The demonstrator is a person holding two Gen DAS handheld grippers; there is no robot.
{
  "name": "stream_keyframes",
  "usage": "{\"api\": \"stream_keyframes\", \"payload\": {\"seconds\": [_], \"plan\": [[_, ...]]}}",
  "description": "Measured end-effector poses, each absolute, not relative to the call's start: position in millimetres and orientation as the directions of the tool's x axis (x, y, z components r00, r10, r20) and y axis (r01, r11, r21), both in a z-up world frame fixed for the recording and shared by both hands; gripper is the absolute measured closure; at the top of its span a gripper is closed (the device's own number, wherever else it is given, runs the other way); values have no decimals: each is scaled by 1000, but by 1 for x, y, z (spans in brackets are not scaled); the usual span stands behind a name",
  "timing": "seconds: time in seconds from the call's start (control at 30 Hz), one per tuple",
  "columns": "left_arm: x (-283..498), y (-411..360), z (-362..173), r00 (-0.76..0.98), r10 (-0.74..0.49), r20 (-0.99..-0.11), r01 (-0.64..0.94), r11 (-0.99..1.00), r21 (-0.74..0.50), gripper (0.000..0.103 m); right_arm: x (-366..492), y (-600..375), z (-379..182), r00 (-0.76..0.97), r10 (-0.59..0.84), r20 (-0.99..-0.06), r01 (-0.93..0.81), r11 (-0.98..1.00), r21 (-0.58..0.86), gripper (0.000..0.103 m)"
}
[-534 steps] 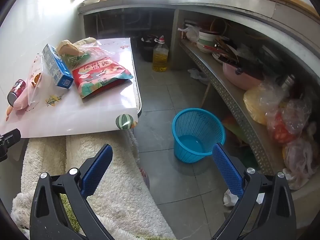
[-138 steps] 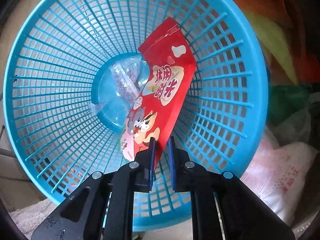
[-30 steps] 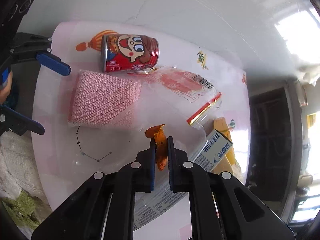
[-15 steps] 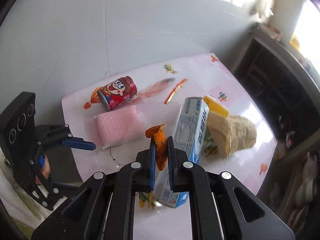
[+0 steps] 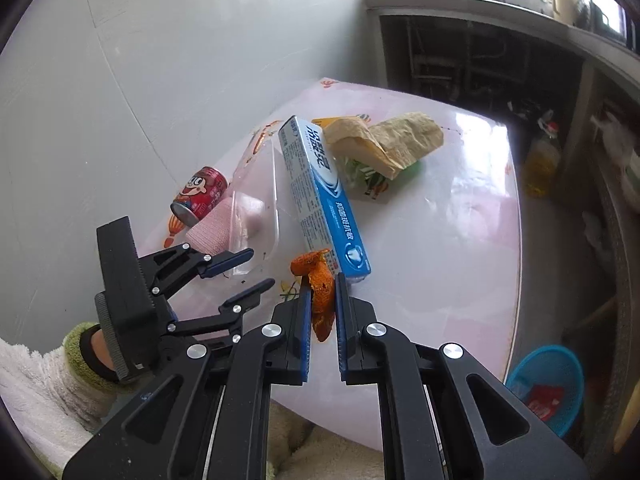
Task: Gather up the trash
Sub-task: 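Grasp the clear plastic container rim with the left tool while the right tool lifts the orange peel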
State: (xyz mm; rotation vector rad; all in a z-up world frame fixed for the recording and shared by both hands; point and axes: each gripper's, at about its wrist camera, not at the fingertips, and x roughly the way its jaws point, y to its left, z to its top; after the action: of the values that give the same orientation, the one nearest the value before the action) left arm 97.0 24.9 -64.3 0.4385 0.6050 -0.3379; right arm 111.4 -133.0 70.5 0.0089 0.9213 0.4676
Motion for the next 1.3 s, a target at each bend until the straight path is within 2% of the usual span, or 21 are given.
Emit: {"api": "stream_keyframes", "payload": {"seconds": [0.07, 0.13, 0.27, 0.37, 0.73, 1.3], "plan": [[98, 21, -68, 775, -156, -613, 429, 842, 327, 90, 109, -141, 65, 511, 395, -763, -361, 905, 227, 94], [96, 17, -68, 785, -139, -603, 423, 831, 360, 95, 108, -146, 60, 505, 400, -765, -341, 907, 248, 94], [88, 10, -66, 817, -121, -564, 407, 814, 415, 98, 108, -157, 51, 502, 414, -760, -314, 905, 285, 94], [80, 4, -59, 842, -101, -529, 387, 798, 463, 99, 108, -162, 46, 506, 421, -752, -301, 904, 303, 94], [54, 0, -15, 909, -133, -395, 332, 806, 491, 99, 102, -183, 34, 514, 446, -733, -247, 895, 371, 94], [29, -40, 49, 833, -389, -394, 525, 782, 337, 99, 75, -249, 34, 614, 406, -677, -92, 889, 449, 94]]}}
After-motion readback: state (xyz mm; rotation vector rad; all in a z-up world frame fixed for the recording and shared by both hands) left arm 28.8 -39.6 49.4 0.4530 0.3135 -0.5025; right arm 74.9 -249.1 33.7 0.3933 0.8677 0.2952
